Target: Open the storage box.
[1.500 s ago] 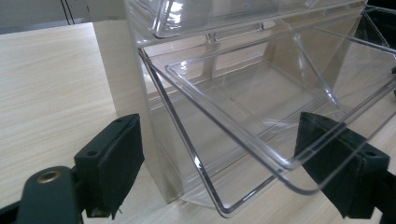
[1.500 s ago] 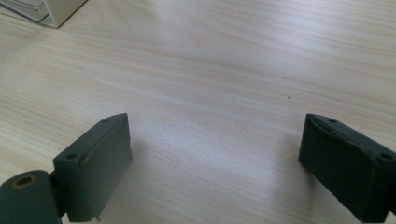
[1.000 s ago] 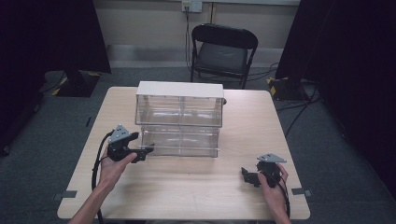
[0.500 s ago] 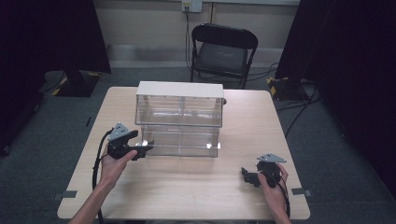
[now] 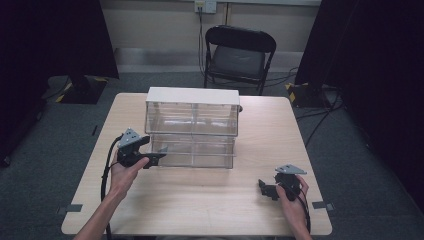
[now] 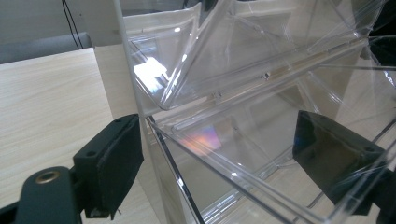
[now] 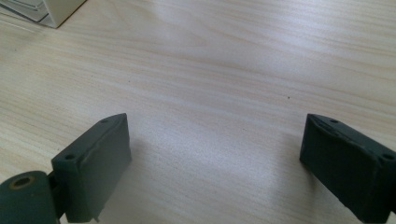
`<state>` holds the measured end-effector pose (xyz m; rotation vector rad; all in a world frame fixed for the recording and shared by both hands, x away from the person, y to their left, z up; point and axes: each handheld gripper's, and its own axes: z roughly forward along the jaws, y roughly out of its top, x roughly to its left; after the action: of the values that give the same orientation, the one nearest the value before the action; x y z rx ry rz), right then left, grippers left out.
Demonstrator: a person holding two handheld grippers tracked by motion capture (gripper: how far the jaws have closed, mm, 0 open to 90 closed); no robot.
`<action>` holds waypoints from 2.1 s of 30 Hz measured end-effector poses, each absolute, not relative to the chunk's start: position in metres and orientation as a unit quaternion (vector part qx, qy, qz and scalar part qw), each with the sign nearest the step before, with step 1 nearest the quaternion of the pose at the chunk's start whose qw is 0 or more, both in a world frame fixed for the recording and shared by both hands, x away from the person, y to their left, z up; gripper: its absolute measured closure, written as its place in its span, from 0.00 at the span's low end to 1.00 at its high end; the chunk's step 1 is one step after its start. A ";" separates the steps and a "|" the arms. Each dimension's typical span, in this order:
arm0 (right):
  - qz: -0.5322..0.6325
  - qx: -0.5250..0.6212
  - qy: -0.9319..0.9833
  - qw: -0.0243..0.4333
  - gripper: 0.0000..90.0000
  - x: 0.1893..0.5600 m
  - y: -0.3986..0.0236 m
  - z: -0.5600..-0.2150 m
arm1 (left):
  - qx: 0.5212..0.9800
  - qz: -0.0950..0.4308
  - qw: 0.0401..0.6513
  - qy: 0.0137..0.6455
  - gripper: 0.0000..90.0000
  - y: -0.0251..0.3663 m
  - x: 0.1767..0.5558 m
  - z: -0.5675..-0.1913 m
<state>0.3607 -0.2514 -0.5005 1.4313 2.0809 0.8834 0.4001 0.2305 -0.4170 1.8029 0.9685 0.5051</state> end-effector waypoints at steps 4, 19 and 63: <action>0.321 0.520 0.757 0.232 0.09 0.361 -0.251 -0.500 | 0.745 0.206 0.495 0.396 0.17 0.230 0.401 -0.416; 0.321 0.520 0.757 0.231 0.09 0.361 -0.251 -0.500 | 0.752 0.214 0.485 0.393 0.16 0.229 0.404 -0.408; 0.321 0.520 0.757 0.231 0.09 0.361 -0.251 -0.500 | 0.742 0.217 0.512 0.376 0.17 0.227 0.400 -0.393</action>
<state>0.3607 -0.2514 -0.5005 1.4305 2.0805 0.8830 0.4000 0.2271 -0.3926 1.7846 0.9040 0.5212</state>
